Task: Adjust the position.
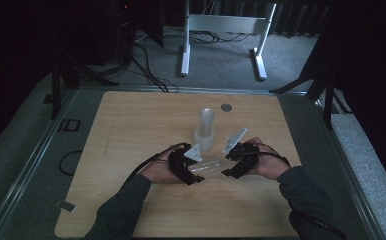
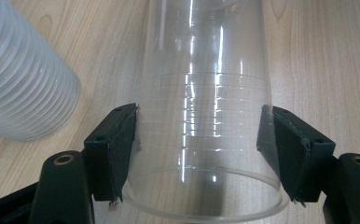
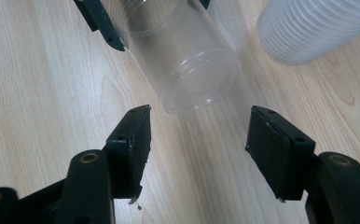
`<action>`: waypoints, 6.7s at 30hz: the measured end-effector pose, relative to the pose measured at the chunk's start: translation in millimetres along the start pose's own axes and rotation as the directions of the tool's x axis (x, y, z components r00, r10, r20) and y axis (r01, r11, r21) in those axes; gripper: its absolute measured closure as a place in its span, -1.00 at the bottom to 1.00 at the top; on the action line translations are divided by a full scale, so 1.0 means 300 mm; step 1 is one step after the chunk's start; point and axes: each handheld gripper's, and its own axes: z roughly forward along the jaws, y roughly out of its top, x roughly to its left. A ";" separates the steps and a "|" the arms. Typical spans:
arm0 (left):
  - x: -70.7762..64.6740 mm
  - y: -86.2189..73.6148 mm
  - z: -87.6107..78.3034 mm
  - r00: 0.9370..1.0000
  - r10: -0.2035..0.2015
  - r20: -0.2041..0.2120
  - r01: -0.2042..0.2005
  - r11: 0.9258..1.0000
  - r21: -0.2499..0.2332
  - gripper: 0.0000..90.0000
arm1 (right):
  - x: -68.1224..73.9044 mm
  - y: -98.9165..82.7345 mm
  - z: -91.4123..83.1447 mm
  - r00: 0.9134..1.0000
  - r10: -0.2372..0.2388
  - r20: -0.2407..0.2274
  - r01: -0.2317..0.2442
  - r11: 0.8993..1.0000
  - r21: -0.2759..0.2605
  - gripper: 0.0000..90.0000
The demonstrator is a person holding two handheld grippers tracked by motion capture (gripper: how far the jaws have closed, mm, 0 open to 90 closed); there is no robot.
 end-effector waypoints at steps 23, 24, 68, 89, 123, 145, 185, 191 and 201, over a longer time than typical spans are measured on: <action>-0.032 0.013 0.037 0.998 0.060 0.015 -0.060 0.997 0.045 -0.34 | 0.017 0.007 0.041 0.995 -0.064 -0.078 0.069 0.996 0.062 -0.17; -0.033 0.014 0.037 0.998 0.061 0.015 -0.061 0.997 0.045 -0.34 | 0.016 0.007 0.043 0.995 -0.066 -0.079 0.071 0.996 0.062 -0.17; -0.078 0.067 0.041 0.991 0.137 0.004 -0.137 0.989 0.052 -0.44 | 0.035 0.004 0.097 0.988 -0.096 -0.125 0.108 0.990 0.089 -0.07; -0.053 0.089 -0.001 0.997 0.037 -0.068 -0.042 0.996 -0.083 -0.62 | 0.013 -0.042 0.088 0.995 -0.042 -0.087 0.047 0.997 0.059 -0.07; -0.034 0.091 -0.037 0.989 -0.024 -0.146 -0.003 0.983 -0.182 -0.51 | -0.068 -0.173 0.083 0.963 0.258 0.078 -0.260 0.965 0.021 -0.07; -0.019 0.087 -0.028 0.981 -0.085 -0.175 0.051 0.981 -0.189 -0.47 | -0.108 -0.249 0.072 0.879 0.440 0.184 -0.432 0.898 -0.085 -0.06; -0.004 0.099 -0.013 0.966 -0.174 -0.190 0.128 0.965 -0.229 -0.43 | -0.069 -0.271 0.104 0.612 0.682 0.400 -0.559 0.731 -0.390 -0.06; -0.001 0.100 -0.016 0.963 -0.190 -0.194 0.141 0.961 -0.240 -0.43 | -0.053 -0.275 0.120 0.570 0.712 0.410 -0.550 0.701 -0.454 -0.06; 0.001 0.109 -0.010 0.960 -0.209 -0.188 0.155 0.952 -0.265 -0.43 | -0.030 -0.270 0.122 0.519 0.741 0.427 -0.505 0.668 -0.546 -0.06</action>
